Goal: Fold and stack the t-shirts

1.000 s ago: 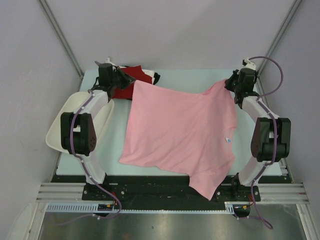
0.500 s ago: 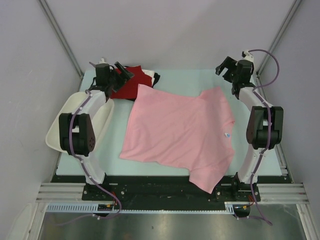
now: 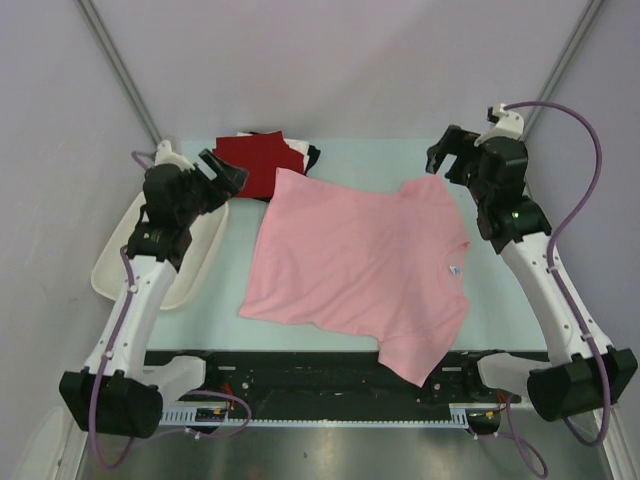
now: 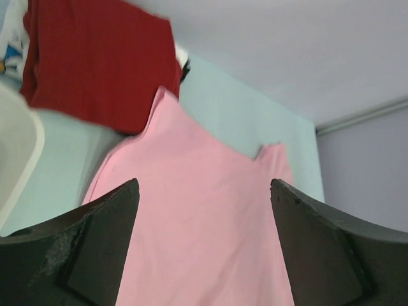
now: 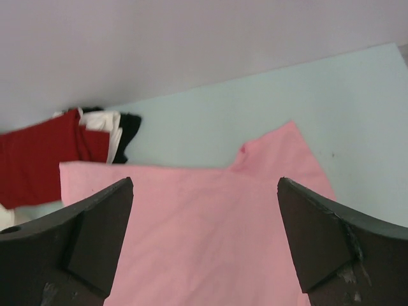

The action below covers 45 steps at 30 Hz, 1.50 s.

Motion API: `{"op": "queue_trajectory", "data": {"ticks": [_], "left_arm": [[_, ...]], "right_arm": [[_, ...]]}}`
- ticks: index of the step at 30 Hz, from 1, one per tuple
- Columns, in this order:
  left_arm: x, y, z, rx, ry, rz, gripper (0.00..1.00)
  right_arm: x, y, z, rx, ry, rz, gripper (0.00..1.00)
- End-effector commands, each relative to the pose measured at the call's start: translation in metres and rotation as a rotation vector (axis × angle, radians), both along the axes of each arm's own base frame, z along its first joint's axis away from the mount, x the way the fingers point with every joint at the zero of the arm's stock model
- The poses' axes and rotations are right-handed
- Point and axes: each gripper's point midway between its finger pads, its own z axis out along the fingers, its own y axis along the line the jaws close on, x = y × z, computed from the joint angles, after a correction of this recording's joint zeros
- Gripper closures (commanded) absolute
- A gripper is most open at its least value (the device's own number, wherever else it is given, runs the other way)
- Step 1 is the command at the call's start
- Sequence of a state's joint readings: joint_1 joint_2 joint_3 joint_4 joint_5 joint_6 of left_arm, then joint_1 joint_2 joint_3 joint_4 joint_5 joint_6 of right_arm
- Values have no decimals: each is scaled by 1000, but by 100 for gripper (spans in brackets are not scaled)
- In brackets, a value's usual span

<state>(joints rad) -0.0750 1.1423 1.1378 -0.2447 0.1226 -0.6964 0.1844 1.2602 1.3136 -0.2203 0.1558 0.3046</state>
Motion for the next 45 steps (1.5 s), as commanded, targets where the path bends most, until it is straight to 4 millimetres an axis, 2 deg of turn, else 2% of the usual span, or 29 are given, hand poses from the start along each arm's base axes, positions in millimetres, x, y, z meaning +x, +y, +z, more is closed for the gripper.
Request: {"op": "queue_trajectory", "data": {"ticks": [1, 2, 3, 4, 5, 6, 7, 8, 9, 11, 13, 14, 17, 22, 23, 34, 45], "left_arm": [[-56, -16, -76, 131, 215, -106, 12], [-71, -16, -92, 145, 270, -110, 12], [-79, -19, -97, 149, 281, -128, 12], [-87, -25, -104, 158, 290, -153, 13], [-100, -24, -120, 161, 342, -149, 13], [-105, -25, -127, 168, 359, -156, 14], [-110, -27, -135, 178, 373, -165, 15], [-121, -25, -154, 174, 444, -155, 15], [-126, -25, -163, 179, 469, -156, 16], [-139, -19, -188, 184, 561, -125, 18], [-146, -17, -202, 174, 596, -114, 20], [-154, -18, -216, 148, 637, -104, 21], [-168, -17, -239, 103, 710, -63, 26], [-177, -14, -259, 47, 755, 23, 29], [-179, -7, -267, 57, 769, 65, 30], [-194, 0, -288, 56, 838, 132, 32], [-203, 3, -299, 65, 866, 153, 33]], "right_arm": [[-66, 23, -70, -70, 282, 57, 1], [-78, 27, -78, -69, 310, 65, 0], [-93, 33, -100, -87, 366, 83, 0], [-111, 38, -98, -100, 347, 80, 0], [-122, 40, -105, -72, 365, 67, 0], [-138, 38, -128, -83, 426, 69, 0], [-151, 40, -130, -53, 432, 86, 0], [-161, 41, -136, -14, 458, 84, 0], [-176, 41, -157, -12, 517, 94, 0], [-198, 46, -160, 30, 519, 131, 0], [-211, 49, -164, 67, 510, 141, 0], [-221, 51, -160, 73, 489, 165, 0], [-230, 55, -153, 91, 463, 194, 0], [-239, 66, -150, 110, 469, 254, 0], [-241, 68, -151, 108, 470, 257, 0], [-247, 74, -152, 63, 457, 286, 0], [-249, 73, -158, 58, 458, 288, 0]]}}
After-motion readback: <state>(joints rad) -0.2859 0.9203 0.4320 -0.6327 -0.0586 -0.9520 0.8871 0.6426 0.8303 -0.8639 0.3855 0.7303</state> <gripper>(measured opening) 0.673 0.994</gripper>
